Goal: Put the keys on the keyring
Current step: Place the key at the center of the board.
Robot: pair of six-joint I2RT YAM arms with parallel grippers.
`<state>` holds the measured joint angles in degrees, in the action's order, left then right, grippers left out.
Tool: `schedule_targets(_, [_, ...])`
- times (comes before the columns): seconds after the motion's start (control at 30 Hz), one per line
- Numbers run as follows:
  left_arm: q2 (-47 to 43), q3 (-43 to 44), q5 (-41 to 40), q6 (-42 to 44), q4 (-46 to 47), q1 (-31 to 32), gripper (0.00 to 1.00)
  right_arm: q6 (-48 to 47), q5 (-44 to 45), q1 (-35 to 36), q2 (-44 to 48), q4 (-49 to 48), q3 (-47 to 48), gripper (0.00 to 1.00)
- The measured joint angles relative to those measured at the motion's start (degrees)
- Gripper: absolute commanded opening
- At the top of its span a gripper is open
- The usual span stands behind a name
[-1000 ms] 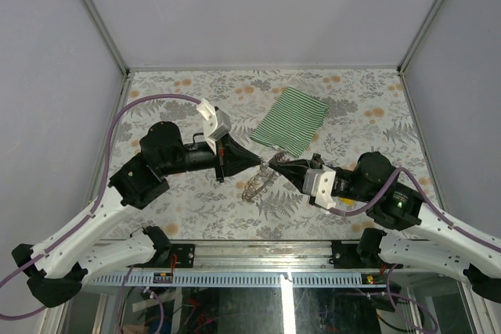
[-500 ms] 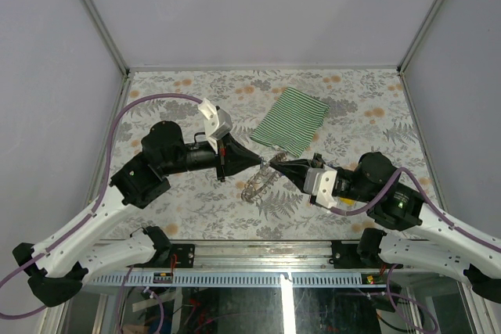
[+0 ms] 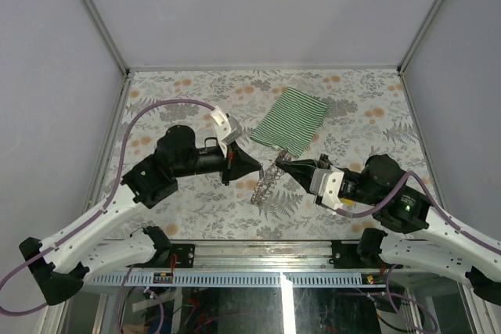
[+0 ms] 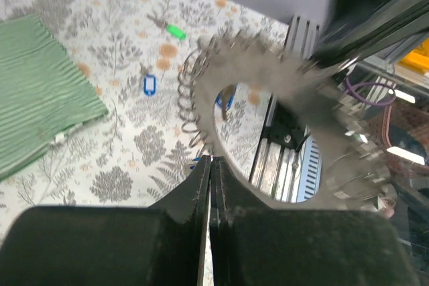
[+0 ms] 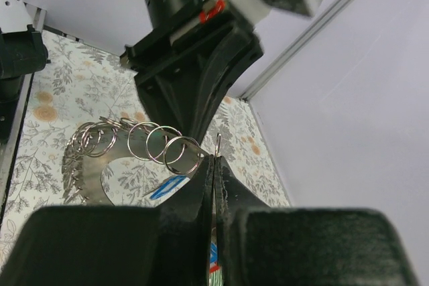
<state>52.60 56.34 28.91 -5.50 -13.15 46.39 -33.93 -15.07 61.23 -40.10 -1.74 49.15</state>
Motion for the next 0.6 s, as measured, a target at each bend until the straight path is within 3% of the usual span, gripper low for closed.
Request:
schedule_targets(0.3, [7.56, -9.35, -2.27, -1.77, -0.42, 0.00, 0.00, -0.13, 3.10, 0.02, 4.79, 4.94, -0.09, 0.00])
schedule_targets(0.6, [17.64, -15.08, -5.64, -2.27, 0.66, 0.00, 0.08, -0.02, 3.58, 0.00, 6.45, 9.79, -0.26, 0.00])
